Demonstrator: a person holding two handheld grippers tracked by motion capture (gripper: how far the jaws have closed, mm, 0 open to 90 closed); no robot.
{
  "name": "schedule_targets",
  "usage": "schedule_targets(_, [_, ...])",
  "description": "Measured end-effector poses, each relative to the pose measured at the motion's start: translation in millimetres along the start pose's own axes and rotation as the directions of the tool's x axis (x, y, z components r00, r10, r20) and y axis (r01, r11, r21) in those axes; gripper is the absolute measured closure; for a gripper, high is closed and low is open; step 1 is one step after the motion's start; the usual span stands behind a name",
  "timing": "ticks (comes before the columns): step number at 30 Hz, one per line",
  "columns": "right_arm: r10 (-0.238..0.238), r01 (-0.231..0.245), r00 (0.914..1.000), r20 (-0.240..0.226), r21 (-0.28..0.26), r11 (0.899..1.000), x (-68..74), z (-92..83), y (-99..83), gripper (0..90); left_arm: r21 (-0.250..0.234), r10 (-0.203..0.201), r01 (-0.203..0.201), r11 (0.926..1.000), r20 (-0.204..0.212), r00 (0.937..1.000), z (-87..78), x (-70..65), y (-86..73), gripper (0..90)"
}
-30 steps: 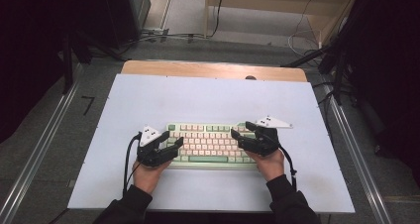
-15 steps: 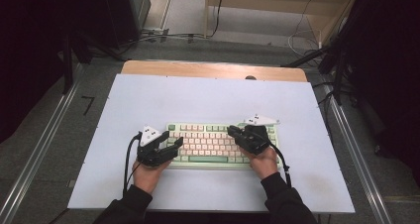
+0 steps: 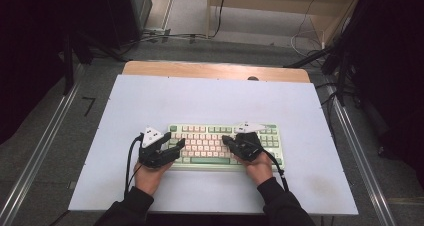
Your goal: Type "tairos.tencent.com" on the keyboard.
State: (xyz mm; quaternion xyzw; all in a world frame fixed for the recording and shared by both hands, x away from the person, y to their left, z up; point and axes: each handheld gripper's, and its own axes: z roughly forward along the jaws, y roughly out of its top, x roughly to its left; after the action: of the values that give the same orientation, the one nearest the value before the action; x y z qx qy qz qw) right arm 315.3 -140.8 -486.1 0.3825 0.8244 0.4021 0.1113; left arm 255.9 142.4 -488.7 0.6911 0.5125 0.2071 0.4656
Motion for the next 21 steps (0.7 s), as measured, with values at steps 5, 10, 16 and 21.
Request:
schedule_targets(5, [-0.007, 0.007, 1.0000, 0.004, 0.000, 1.000, 0.3, 0.5, 0.1, 87.5, 0.000, 0.002, -0.002, 1.0000, 0.001, 1.0000, 0.8, -0.4, -0.2, 41.7])
schedule_targets(10, [-0.007, 0.007, 1.0000, 0.006, 0.005, 1.000, 1.0, 1.7, 0.1, 87.5, 0.000, 0.002, -0.002, 1.0000, -0.001, 1.0000, 0.4, 0.0, -0.2, 41.7])
schedule_targets(16, [-0.008, 0.008, 0.9999, 0.009, 0.004, 1.000, 2.2, 2.4, 0.3, 87.5, 0.004, 0.003, -0.003, 1.0000, -0.001, 1.0000, 0.6, 0.4, -0.2, 41.6])
schedule_targets(21, [-0.012, 0.012, 0.9999, 0.009, 0.004, 1.000, 2.9, 2.8, 0.6, 87.5, 0.003, 0.002, -0.002, 1.0000, -0.002, 1.0000, 0.4, 0.6, -0.2, 41.6])
